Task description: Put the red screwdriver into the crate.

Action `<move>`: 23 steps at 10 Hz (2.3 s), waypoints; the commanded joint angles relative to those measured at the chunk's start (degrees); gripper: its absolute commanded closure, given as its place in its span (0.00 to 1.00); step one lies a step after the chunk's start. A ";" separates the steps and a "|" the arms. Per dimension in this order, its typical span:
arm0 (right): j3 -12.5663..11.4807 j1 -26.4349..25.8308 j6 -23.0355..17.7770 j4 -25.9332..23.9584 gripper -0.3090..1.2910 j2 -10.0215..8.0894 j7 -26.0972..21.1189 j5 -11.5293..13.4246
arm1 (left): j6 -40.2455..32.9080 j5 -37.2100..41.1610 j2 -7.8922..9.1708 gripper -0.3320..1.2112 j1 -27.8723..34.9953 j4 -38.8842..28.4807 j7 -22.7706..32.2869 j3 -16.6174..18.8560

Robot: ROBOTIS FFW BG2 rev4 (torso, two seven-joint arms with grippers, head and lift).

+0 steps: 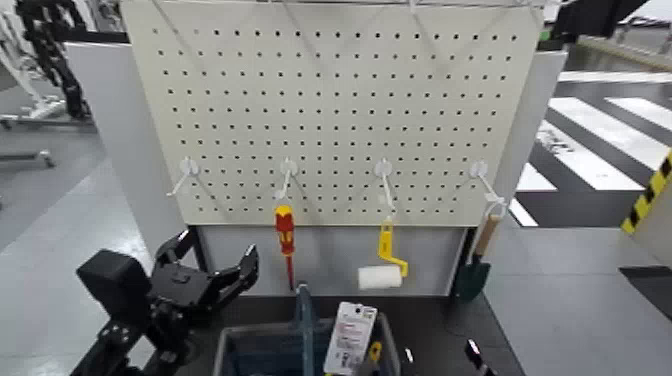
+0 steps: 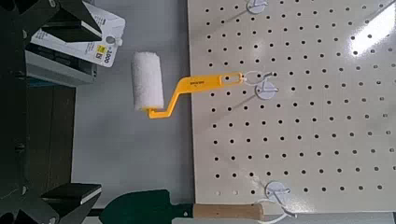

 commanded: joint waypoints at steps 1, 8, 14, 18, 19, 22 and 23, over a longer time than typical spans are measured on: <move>0.00 0.00 -0.01 0.00 0.29 0.00 0.00 -0.10 | 0.07 0.16 0.00 0.29 0.00 0.18 -0.01 -0.09; 0.09 0.00 0.26 0.09 0.29 0.00 0.00 -0.28 | 3.50 3.23 -0.53 0.29 -0.70 2.37 -1.59 -0.53; 0.09 -0.09 0.34 0.18 0.29 0.00 0.09 -0.36 | 7.01 5.87 1.40 0.29 -5.80 8.70 -4.84 -2.72; 0.35 -0.35 0.26 0.35 0.29 -0.09 0.09 -0.45 | 7.10 6.93 3.34 0.29 -11.78 15.29 -7.65 -6.15; 0.44 -0.44 0.17 0.53 0.29 -0.18 0.18 -0.54 | 6.66 7.01 3.69 0.29 -13.27 16.70 -8.27 -6.94; 0.79 -0.79 -0.18 0.88 0.29 -0.35 0.18 -0.80 | 5.34 7.10 4.39 0.29 -17.49 20.65 -10.29 -9.31; 0.88 -0.88 -0.36 0.97 0.29 -0.44 0.18 -0.89 | 5.43 7.10 4.57 0.29 -19.07 22.15 -10.90 -10.46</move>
